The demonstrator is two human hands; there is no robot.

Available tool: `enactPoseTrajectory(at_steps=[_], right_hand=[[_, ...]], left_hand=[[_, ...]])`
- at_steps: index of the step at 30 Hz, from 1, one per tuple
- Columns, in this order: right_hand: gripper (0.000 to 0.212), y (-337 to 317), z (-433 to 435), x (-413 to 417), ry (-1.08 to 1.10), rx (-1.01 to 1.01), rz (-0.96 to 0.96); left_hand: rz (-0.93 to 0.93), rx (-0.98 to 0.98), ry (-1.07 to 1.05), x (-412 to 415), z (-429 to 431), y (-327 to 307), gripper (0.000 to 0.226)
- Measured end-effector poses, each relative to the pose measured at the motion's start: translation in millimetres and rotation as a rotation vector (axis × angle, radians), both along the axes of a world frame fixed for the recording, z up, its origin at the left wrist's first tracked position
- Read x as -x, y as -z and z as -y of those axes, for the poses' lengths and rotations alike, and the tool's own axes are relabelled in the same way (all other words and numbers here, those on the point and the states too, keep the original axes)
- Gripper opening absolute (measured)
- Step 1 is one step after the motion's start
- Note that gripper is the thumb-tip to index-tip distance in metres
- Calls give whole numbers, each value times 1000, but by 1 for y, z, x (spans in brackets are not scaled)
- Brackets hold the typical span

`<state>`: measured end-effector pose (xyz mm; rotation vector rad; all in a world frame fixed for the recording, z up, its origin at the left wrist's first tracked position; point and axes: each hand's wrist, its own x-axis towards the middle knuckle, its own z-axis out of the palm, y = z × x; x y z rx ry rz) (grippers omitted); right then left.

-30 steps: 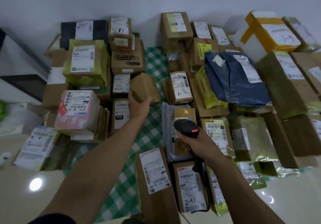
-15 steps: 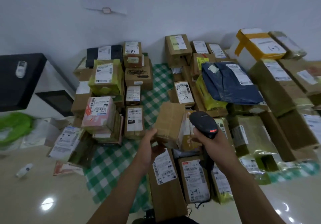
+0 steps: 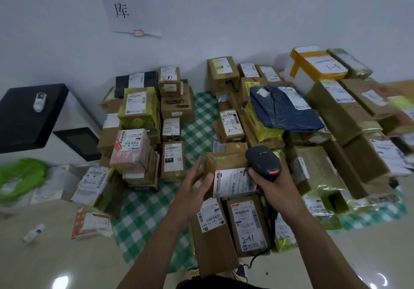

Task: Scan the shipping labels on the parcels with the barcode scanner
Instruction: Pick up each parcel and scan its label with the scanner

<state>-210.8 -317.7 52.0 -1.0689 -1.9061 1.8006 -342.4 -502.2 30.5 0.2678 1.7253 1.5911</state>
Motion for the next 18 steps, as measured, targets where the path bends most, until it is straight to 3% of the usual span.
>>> enactPoseTrajectory(at_steps=[3, 7, 9, 13, 18], right_hand=[[44, 0, -1, 0, -19, -16, 28], [46, 0, -3, 1, -63, -42, 36], [45, -3, -3, 1, -95, -50, 20], [39, -8, -1, 7, -126, -53, 6], [27, -7, -3, 10, -202, -151, 151]], left_hand=[[-120, 42, 125, 1, 8, -2, 65], [-204, 117, 135, 8, 13, 3, 83], [-216, 101, 65, 11, 13, 2, 74], [-23, 11, -87, 35, 13, 0, 51], [-266, 212, -95, 82, 10, -12, 48]])
